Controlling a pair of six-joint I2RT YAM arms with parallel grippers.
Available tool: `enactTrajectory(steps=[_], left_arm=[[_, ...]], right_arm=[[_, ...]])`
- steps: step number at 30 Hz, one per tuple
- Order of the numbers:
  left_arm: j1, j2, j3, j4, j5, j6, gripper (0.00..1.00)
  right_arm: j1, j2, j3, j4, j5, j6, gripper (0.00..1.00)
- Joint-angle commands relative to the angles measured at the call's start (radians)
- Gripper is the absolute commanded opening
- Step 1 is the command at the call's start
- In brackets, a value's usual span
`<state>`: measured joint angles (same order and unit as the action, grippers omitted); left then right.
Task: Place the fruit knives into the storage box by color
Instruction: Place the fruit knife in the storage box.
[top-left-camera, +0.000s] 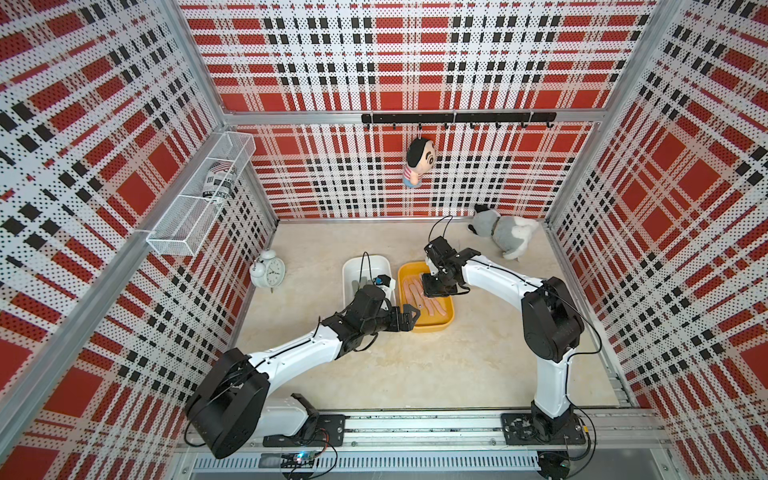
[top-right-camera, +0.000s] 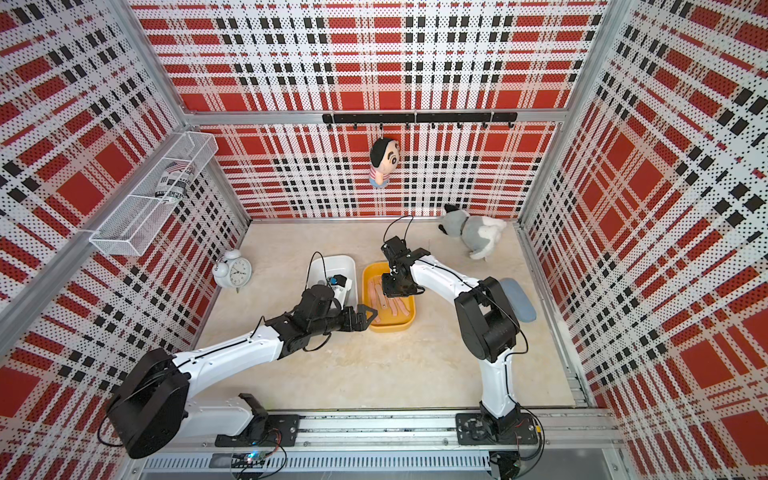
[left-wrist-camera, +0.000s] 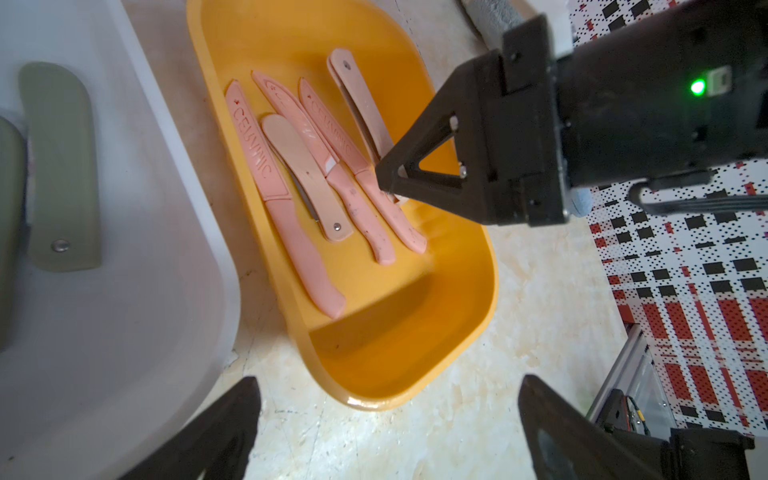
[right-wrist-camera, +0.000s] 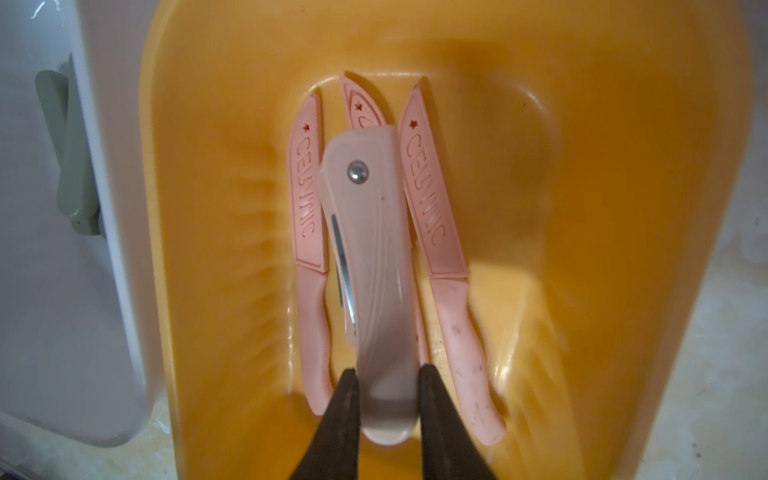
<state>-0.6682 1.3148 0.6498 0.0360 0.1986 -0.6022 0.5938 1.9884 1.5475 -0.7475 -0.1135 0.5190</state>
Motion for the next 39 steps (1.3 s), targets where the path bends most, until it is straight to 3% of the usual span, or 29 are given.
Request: enactTrajectory(steps=[1, 17, 26, 39], left_arm=[[0.002, -0.008, -0.015, 0.030, 0.007, -0.005, 0.98], [0.002, -0.007, -0.018, 0.032, 0.003, -0.001, 0.98], [0.004, -0.013, -0.018, 0.027, -0.001, 0.002, 0.98], [0.021, -0.046, 0.037, -0.042, -0.035, 0.027, 0.98]], right_arm=[[0.005, 0.029, 0.024, 0.014, 0.014, 0.003, 0.23], [-0.006, 0.066, 0.029, 0.022, 0.012, -0.002, 0.27], [-0.005, 0.047, 0.030, 0.019, 0.013, 0.003, 0.50], [-0.003, 0.008, 0.119, -0.023, 0.009, -0.003, 0.53]])
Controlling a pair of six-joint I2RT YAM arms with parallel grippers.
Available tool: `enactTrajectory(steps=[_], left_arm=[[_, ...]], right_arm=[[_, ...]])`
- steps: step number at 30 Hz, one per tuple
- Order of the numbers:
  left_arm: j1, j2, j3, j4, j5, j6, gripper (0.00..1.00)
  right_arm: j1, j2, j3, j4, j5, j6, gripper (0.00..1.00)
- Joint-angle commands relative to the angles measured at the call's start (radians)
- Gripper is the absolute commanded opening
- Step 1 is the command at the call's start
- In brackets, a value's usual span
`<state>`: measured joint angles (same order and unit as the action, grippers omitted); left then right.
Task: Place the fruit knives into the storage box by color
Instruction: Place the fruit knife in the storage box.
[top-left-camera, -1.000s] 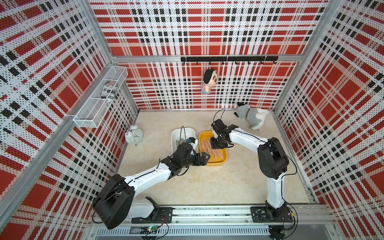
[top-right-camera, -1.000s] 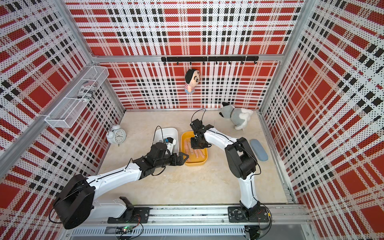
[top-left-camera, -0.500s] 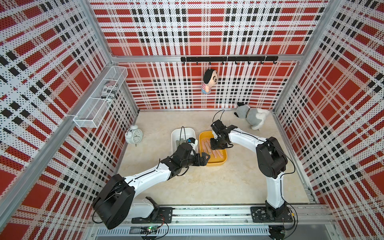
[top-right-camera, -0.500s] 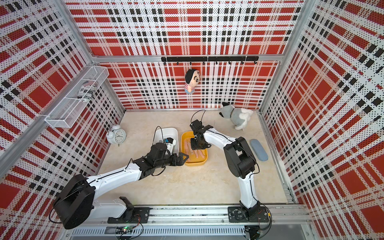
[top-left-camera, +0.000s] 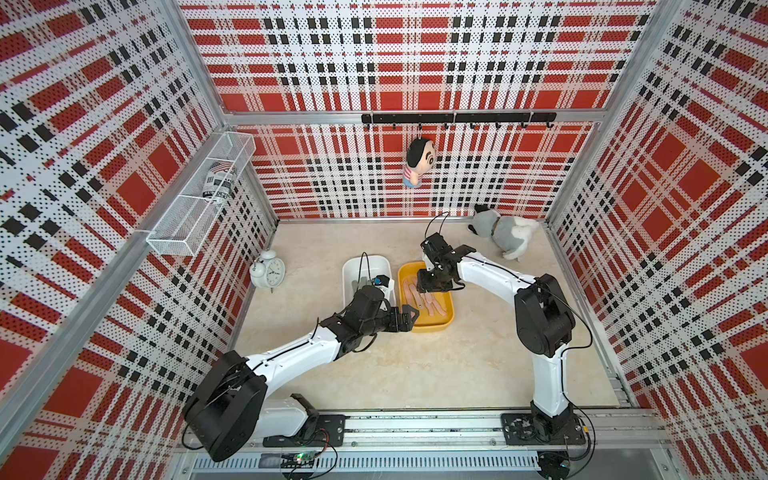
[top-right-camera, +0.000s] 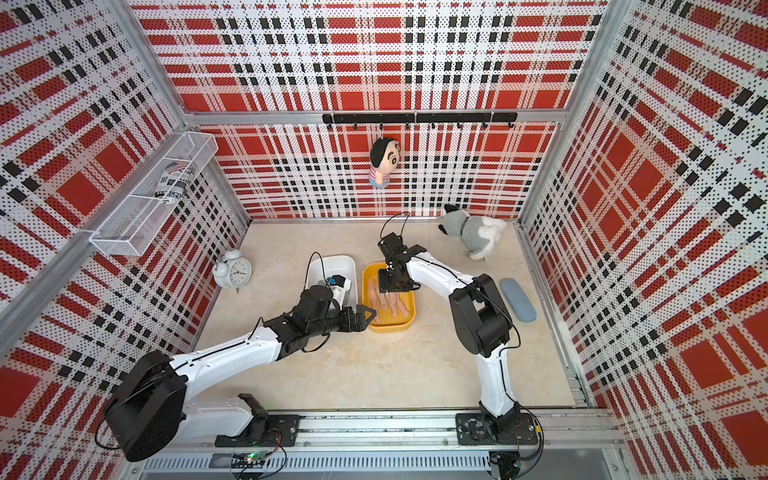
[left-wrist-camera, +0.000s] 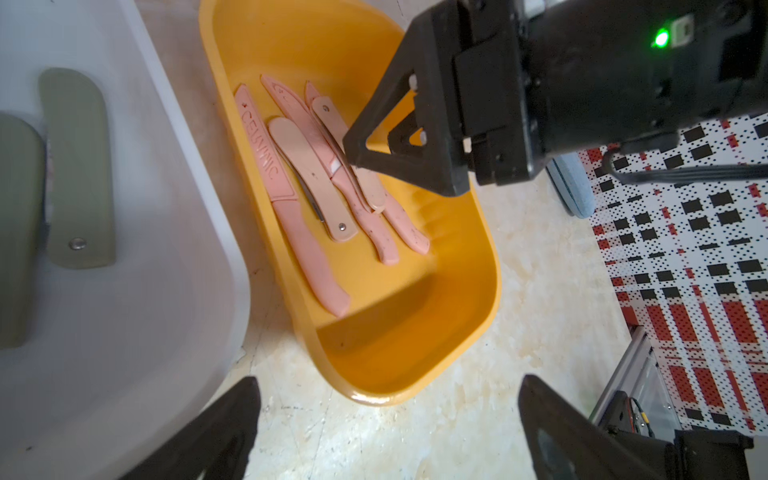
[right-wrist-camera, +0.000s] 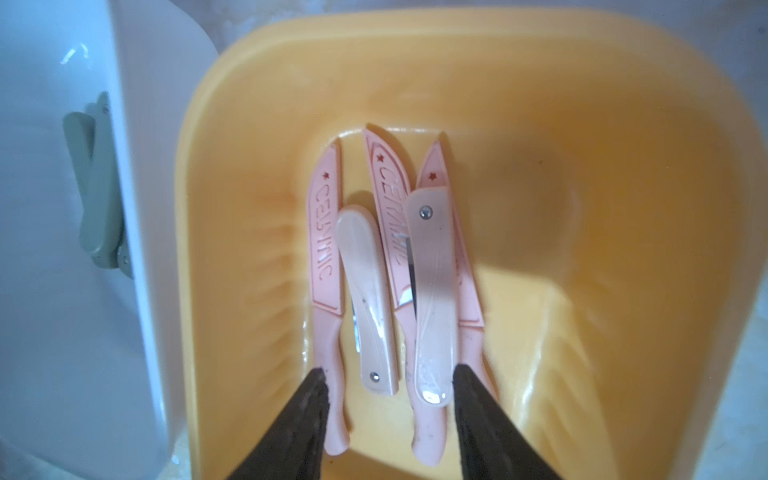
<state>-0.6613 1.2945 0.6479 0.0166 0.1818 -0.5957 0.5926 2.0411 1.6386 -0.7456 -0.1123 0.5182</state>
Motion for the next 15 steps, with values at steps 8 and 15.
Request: enactTrajectory(steps=[8, 15], left_arm=[[0.022, 0.011, 0.144, -0.030, 0.022, 0.045, 0.98], [-0.023, 0.098, 0.220, 0.021, 0.058, 0.031, 0.98]], right_arm=[[-0.027, -0.161, 0.077, -0.124, 0.143, -0.042, 0.59], [-0.101, -0.209, -0.094, -0.051, 0.128, -0.039, 0.62]])
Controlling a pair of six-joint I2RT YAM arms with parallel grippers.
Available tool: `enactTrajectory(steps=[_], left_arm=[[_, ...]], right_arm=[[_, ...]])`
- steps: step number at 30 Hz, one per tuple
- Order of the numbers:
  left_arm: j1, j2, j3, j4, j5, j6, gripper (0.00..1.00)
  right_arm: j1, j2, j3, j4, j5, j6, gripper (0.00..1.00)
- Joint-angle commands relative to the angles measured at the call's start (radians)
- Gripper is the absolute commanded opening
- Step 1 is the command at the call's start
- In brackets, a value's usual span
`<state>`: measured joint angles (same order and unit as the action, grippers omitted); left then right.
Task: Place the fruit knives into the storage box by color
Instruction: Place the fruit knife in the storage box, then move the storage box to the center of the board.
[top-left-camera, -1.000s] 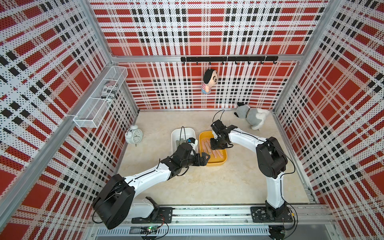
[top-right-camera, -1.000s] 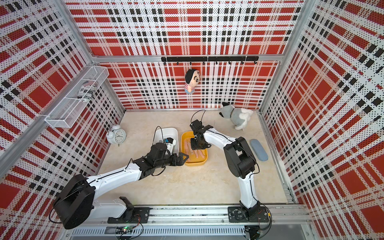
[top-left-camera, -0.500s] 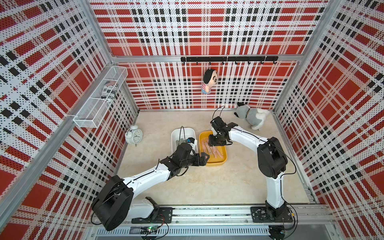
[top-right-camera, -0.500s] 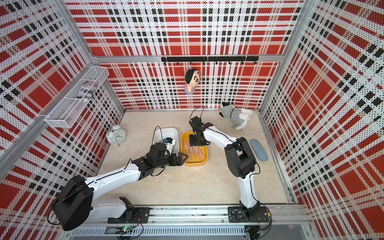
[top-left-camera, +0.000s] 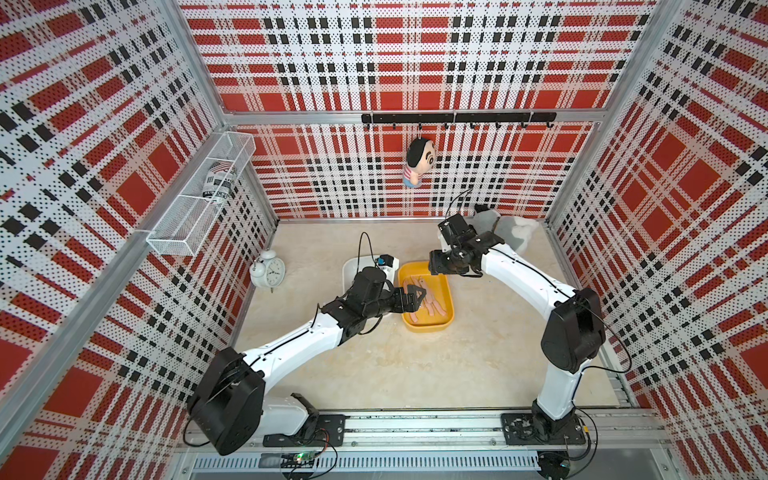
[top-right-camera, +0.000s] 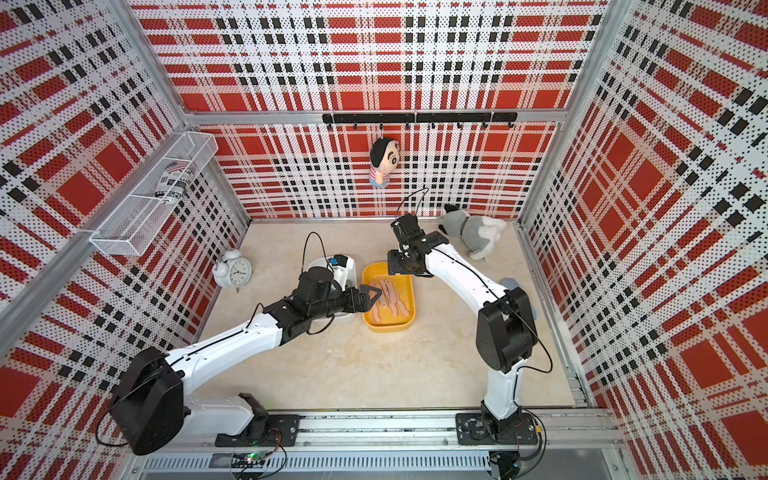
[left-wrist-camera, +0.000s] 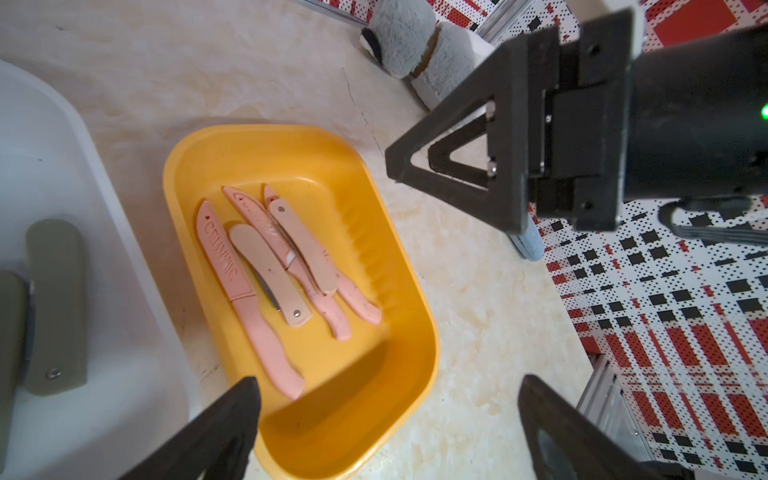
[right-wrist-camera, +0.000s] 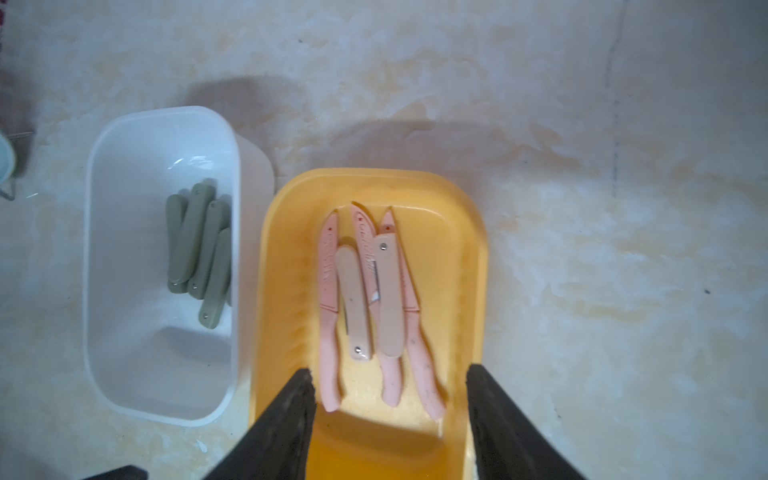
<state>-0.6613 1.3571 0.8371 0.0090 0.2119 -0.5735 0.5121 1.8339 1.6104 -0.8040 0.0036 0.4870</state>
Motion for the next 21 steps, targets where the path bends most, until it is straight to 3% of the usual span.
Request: enactTrajectory(steps=[1, 15, 21], left_arm=[[-0.031, 0.049, 0.042, 0.029, 0.028, 0.009, 0.98], [-0.043, 0.060, 0.012, 0.046, 0.008, 0.000, 0.98], [-0.028, 0.040, -0.015, 0.047, 0.006, -0.004, 0.98]], right_arm=[[-0.022, 0.003, -0.089, 0.019, 0.004, -0.003, 0.62], [-0.023, 0.119, -0.187, 0.120, -0.040, 0.012, 0.48], [-0.024, 0.130, -0.189, 0.114, -0.024, 0.008, 0.30]])
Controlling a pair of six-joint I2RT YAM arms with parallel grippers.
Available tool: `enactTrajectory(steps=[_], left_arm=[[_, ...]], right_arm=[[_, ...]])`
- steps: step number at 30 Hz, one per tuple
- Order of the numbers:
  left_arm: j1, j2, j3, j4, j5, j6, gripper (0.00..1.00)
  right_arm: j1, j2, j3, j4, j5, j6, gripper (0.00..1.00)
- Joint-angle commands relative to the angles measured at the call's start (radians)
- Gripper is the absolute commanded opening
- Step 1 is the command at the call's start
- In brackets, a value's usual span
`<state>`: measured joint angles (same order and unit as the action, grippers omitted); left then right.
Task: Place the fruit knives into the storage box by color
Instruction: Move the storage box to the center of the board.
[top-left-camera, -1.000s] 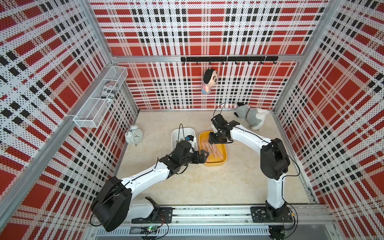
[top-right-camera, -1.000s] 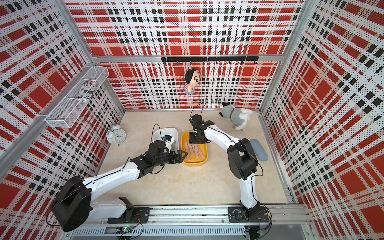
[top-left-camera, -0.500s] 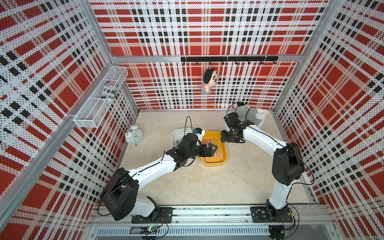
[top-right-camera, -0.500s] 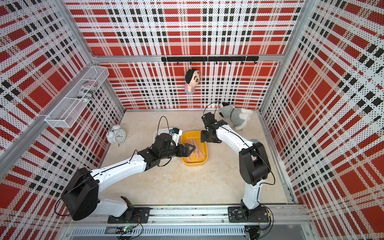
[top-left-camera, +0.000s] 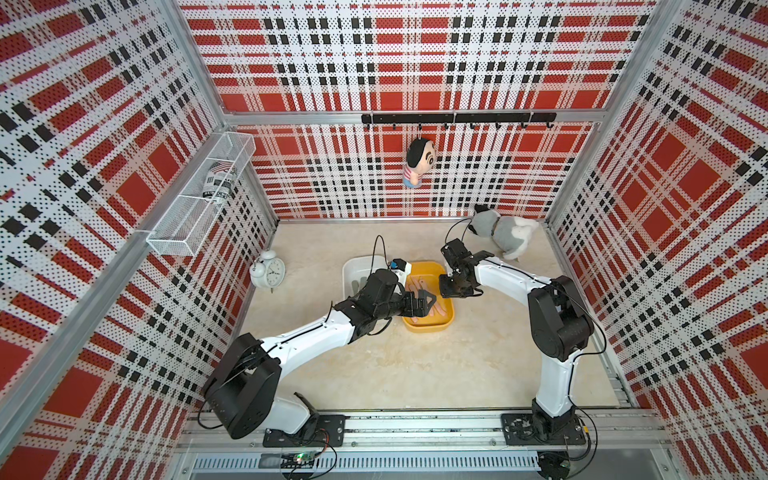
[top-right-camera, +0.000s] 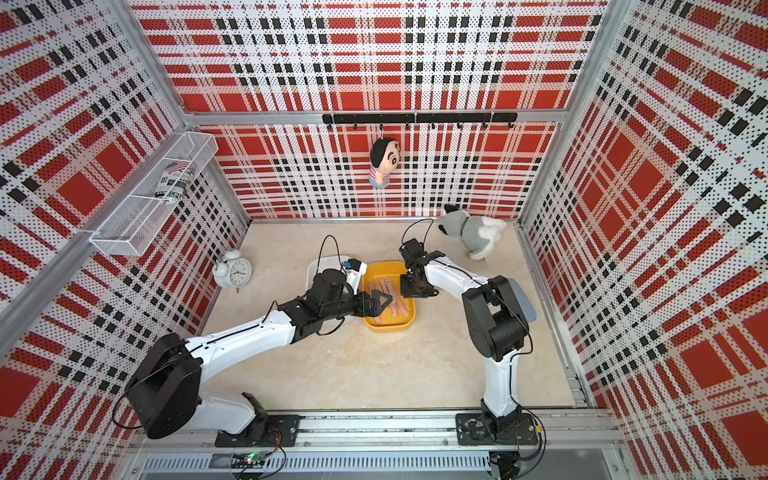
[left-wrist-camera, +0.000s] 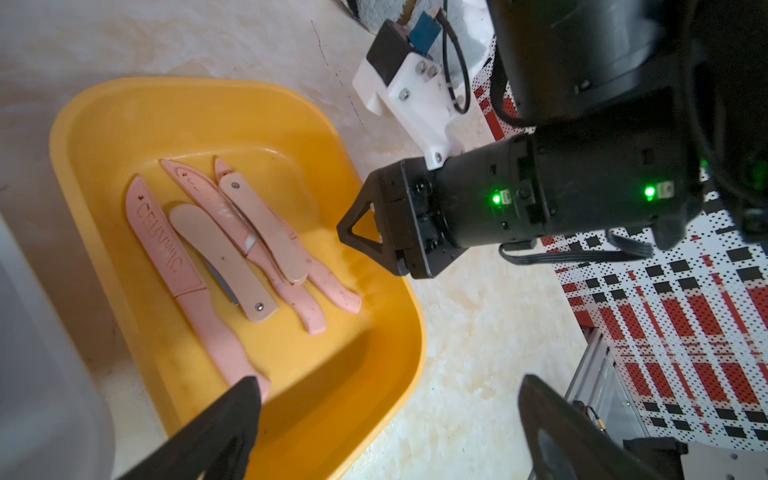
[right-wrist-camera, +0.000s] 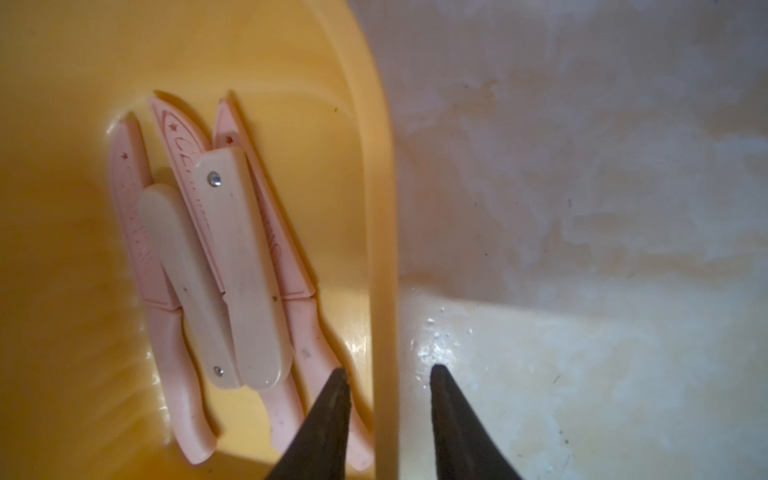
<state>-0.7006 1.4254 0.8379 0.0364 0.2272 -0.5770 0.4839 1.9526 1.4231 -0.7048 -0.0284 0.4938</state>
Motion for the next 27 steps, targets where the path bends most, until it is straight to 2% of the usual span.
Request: enactTrajectory(steps=[1, 6, 17, 27], left_arm=[[0.015, -0.031, -0.018, 0.019, -0.009, 0.000, 0.98], [0.024, -0.043, -0.025, 0.012, -0.016, 0.001, 0.98], [0.044, -0.065, -0.033, 0.000, -0.022, 0.005, 0.98], [0.055, -0.072, -0.031, -0.013, -0.037, 0.005, 0.98]], right_arm=[[0.003, 0.011, 0.000, 0.013, 0.011, 0.001, 0.27], [-0.014, -0.007, -0.022, 0.007, 0.023, -0.005, 0.18], [-0.105, -0.110, -0.132, 0.010, 0.041, -0.046, 0.09], [-0.186, -0.156, -0.170, 0.001, 0.035, -0.112, 0.10]])
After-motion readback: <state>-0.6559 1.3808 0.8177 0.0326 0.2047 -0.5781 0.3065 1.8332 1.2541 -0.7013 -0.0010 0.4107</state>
